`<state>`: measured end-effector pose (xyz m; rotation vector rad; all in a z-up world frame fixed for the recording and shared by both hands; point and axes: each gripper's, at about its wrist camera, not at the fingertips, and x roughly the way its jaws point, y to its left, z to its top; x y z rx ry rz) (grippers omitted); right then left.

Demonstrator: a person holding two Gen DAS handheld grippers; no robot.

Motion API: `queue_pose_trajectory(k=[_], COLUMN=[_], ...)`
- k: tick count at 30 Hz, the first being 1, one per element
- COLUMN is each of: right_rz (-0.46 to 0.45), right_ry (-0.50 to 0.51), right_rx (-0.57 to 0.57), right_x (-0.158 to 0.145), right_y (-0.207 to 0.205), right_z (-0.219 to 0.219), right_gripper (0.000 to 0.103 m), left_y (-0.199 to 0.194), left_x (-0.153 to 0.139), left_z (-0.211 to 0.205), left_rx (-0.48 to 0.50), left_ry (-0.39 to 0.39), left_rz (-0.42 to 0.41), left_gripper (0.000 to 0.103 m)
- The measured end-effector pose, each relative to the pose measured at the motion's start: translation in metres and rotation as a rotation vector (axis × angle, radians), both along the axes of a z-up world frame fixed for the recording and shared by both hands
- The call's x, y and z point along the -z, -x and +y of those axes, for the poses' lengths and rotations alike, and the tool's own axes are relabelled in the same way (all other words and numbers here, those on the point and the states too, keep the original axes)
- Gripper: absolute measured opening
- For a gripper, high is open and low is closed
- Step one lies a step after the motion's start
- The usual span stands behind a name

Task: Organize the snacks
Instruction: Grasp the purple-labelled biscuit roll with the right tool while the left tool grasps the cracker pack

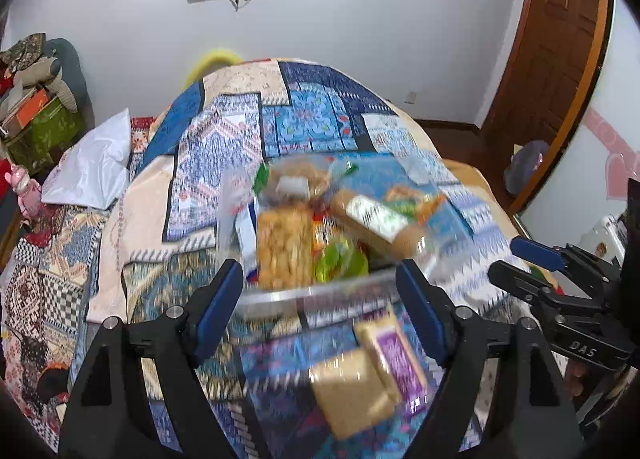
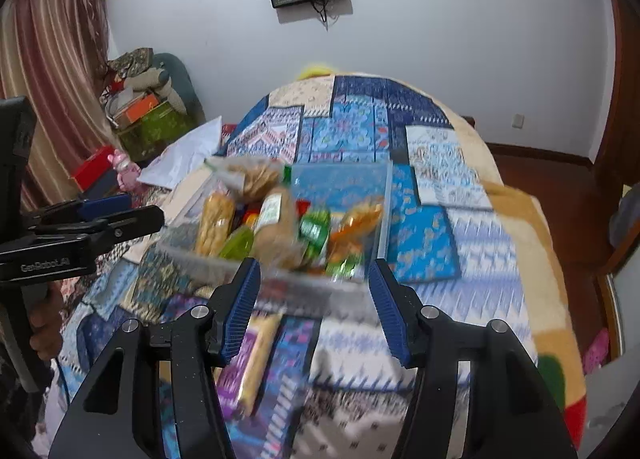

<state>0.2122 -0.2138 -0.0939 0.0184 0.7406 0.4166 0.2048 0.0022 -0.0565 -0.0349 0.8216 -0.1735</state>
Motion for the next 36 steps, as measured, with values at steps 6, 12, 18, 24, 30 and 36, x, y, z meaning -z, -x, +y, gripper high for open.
queue_pose_trajectory(k=[6, 12, 18, 24, 30, 36], right_rz=[0.074, 0.143, 0.184, 0.217, 0.213, 0.205], right_ry=[0.009, 0.045, 0.079, 0.094, 0.105, 0.088], right_rx=[-0.024, -0.072, -0.11, -0.11, -0.111, -0.096], right_x=[0.028, 0.058, 0.075, 0.09, 0.095, 0.091], right_y=[0.019, 0.023, 0.019, 0.011, 0.012, 0.02], right_z=[0.014, 0.041, 0.061, 0.073, 0.07, 0.054], right_gripper=[0.053, 0.053, 0.053, 0.053, 0.045, 0.044], left_y=[0.03, 0.043, 0.049, 0.051, 0.045, 0.039], left_x=[0.019, 0.045, 0.065, 0.075, 0.081, 0.088], left_z=[0.01, 0.022, 0.03, 0.033, 0.025, 0.002], left_rx=[0.003, -0.012, -0.013, -0.012, 0.003, 0.043], left_ry=[0.003, 0.004, -0.005, -0.001, 0.014, 0.024], left_rz=[0.043, 0.098, 0.13, 0.141, 0.159, 0.179], left_gripper=[0.079, 0.079, 0.079, 0.079, 0.079, 0.079])
